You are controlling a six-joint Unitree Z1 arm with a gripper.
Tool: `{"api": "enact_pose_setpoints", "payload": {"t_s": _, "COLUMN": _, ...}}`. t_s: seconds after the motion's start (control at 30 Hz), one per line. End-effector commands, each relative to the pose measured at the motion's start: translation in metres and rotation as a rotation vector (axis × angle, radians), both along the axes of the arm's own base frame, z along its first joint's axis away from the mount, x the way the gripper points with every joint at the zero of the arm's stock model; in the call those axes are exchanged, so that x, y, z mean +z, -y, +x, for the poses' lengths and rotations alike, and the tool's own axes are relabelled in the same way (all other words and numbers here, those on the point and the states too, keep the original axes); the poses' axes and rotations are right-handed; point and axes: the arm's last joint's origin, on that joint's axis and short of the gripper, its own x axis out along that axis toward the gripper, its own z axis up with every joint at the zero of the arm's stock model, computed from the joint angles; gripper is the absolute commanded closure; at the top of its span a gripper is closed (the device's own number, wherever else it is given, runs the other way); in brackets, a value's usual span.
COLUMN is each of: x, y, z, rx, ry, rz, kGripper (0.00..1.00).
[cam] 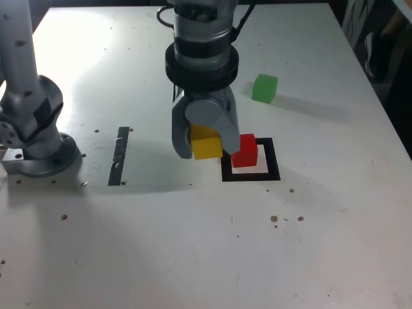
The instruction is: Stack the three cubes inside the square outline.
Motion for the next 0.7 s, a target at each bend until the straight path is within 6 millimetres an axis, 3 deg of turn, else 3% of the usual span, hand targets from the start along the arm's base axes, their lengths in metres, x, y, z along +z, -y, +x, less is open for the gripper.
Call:
{"api": "enact_pose_setpoints", "payload": {"t_s": 0.0, "x": 0.002, "y": -0.015, "z": 0.010, "rx": -0.025, "ry": -0.002, "rz": 0.003, "kGripper": 0.81}}
{"api": "enact_pose_setpoints", "payload": {"t_s": 0.3, "x": -0.004, "y": -0.055, "z": 0.033, "rx": 0.043, "ry": -0.034, "rz": 0.016, "kGripper": 0.81}}
{"api": "enact_pose_setpoints", "payload": {"t_s": 0.67, "x": -0.021, "y": -0.057, "z": 0.053, "rx": 0.105, "ry": -0.090, "rz": 0.013, "kGripper": 0.81}}
